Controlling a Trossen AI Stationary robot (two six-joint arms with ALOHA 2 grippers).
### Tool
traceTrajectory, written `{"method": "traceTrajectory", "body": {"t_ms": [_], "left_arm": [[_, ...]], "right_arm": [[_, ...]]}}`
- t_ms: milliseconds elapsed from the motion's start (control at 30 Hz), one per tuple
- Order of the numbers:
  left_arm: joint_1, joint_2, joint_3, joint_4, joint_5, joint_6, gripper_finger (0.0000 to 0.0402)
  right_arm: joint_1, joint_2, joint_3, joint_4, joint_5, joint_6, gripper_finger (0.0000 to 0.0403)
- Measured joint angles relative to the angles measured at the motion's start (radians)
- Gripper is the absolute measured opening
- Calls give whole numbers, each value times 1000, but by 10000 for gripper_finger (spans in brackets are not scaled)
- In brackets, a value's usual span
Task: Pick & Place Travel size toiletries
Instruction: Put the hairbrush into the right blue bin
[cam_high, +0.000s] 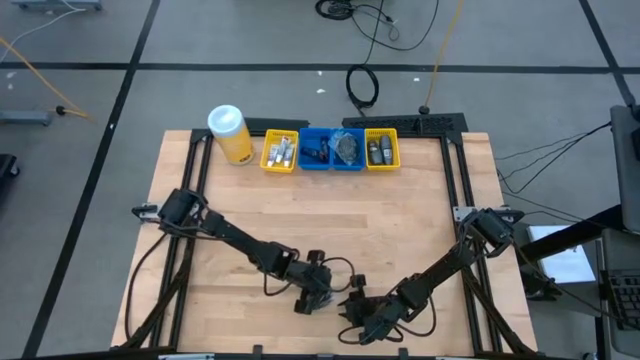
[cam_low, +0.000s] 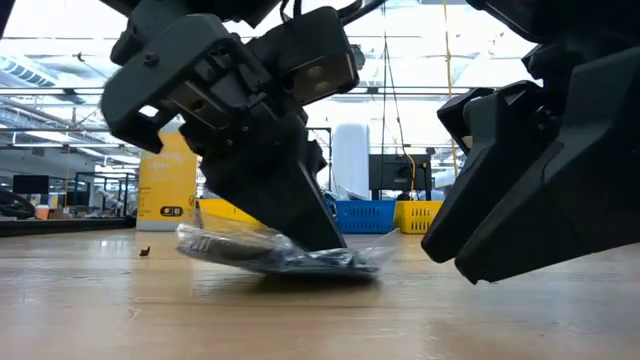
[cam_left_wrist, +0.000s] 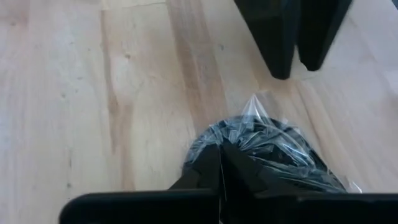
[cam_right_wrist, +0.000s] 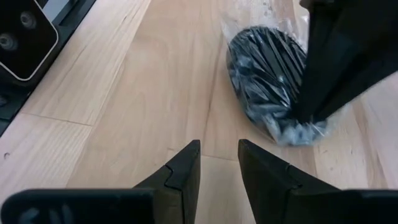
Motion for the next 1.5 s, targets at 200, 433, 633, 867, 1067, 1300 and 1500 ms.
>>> {"method": "traceTrajectory", "body": {"t_ms": [200, 433, 633, 867, 1067, 1300, 1500], "left_arm": [[10, -27, 22, -36, -24, 13, 0], [24, -150, 17, -172, -165, 35, 1], [52, -260, 20, -204, -261, 77, 1], [138, -338, 21, -172, -396, 166, 1], [251, -342, 22, -86, -412, 234, 0], [391, -342, 23, 16, -411, 314, 0], [516, -342, 23, 105, -403, 362, 0]], "right_arm": [[0, 0, 0, -4, 0, 0, 105], [0, 0, 0, -1, 0, 0, 105], [0, 0, 0, -3, 25, -3, 105], [-3, 0, 0, -8, 26, -3, 105], [-8, 0, 0, -7, 27, -6, 105], [-16, 0, 0, -19, 27, -14, 105], [-43, -1, 0, -28, 53, -12, 105]]}}
